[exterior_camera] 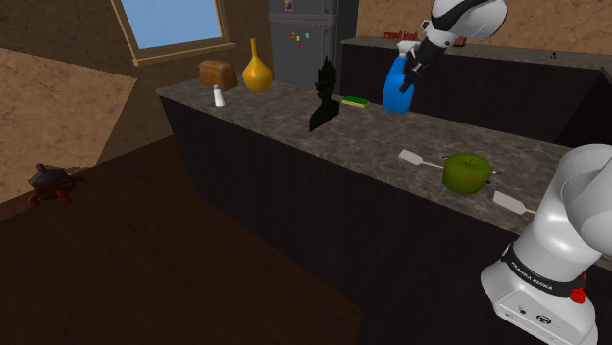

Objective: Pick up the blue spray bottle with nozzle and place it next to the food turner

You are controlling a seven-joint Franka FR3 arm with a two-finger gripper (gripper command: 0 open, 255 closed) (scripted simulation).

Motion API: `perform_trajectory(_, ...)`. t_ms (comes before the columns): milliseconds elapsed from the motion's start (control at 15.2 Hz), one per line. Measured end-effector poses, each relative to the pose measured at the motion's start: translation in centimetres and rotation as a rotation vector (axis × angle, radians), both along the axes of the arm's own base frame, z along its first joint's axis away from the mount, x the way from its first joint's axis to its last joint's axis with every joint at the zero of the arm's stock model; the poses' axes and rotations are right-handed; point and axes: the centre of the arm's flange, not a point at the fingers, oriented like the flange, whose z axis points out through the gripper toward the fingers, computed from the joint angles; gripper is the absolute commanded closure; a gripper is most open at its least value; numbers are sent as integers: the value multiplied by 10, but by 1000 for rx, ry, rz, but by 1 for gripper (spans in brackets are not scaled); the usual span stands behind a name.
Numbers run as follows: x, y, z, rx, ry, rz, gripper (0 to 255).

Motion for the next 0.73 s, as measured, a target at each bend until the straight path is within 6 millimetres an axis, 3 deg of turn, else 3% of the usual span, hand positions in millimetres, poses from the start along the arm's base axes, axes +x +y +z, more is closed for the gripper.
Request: perform_trajectory(726, 1, 0, 59, 0, 0, 0, 255)
